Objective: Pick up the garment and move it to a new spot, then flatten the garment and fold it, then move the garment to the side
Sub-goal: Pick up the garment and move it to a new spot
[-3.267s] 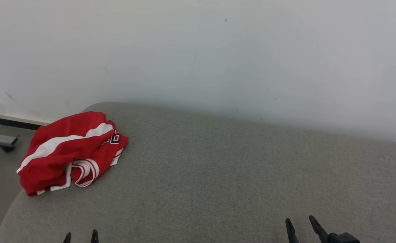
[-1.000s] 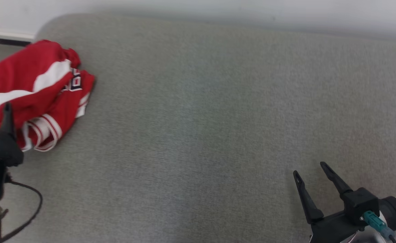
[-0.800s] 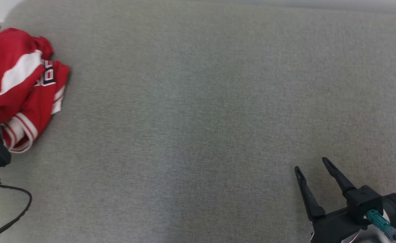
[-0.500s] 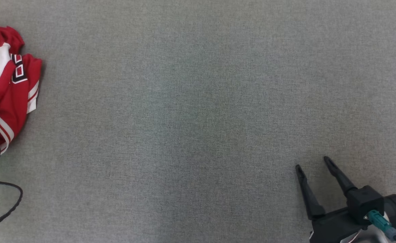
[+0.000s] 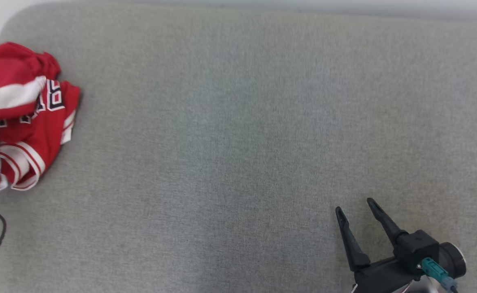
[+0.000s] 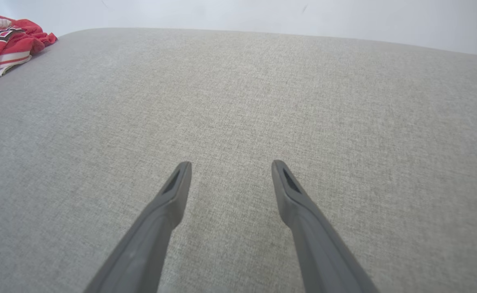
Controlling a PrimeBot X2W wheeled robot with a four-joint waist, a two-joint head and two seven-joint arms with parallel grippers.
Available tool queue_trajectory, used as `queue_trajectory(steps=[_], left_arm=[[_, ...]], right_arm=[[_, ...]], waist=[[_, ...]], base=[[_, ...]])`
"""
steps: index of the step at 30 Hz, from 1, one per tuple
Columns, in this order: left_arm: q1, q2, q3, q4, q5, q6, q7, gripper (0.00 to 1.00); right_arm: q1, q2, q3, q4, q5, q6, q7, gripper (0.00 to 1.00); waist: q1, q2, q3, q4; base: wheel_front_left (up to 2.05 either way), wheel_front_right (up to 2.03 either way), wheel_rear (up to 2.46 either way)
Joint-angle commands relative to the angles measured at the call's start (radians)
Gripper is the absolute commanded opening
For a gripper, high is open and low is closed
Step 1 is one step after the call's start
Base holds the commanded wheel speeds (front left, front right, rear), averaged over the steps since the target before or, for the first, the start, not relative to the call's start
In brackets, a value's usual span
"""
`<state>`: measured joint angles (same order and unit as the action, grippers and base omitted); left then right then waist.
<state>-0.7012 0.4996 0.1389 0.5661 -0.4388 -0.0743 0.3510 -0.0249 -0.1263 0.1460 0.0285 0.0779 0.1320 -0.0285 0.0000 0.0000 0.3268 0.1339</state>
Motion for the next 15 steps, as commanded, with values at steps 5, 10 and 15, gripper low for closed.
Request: queue_trajectory(steps=[5,10,15], left_arm=[[-0.014,0.036,-0.017,-0.116,-0.01,-0.018,0.026,0.0],[-0.044,0.051,-0.058,-0.212,-0.022,-0.039,0.05,0.0],[-0.067,0.002,-0.105,-0.294,-0.063,-0.049,0.033,0.0]], right_arm=[[-0.01,0.033,0.002,0.065,0.02,-0.002,-0.046,1.0],[0.0,0.053,-0.009,0.119,0.028,-0.002,-0.079,1.0],[0.028,0.064,-0.033,0.155,0.039,-0.002,-0.1,1.0]], waist=[[0.0,0.0,-0.114,0.009],[0.0,0.0,-0.202,-0.019],[0.0,0.0,-0.29,-0.07]], base=[[0.0,0.0,0.0],[0.0,0.0,0.0],[0.0,0.0,0.0]])
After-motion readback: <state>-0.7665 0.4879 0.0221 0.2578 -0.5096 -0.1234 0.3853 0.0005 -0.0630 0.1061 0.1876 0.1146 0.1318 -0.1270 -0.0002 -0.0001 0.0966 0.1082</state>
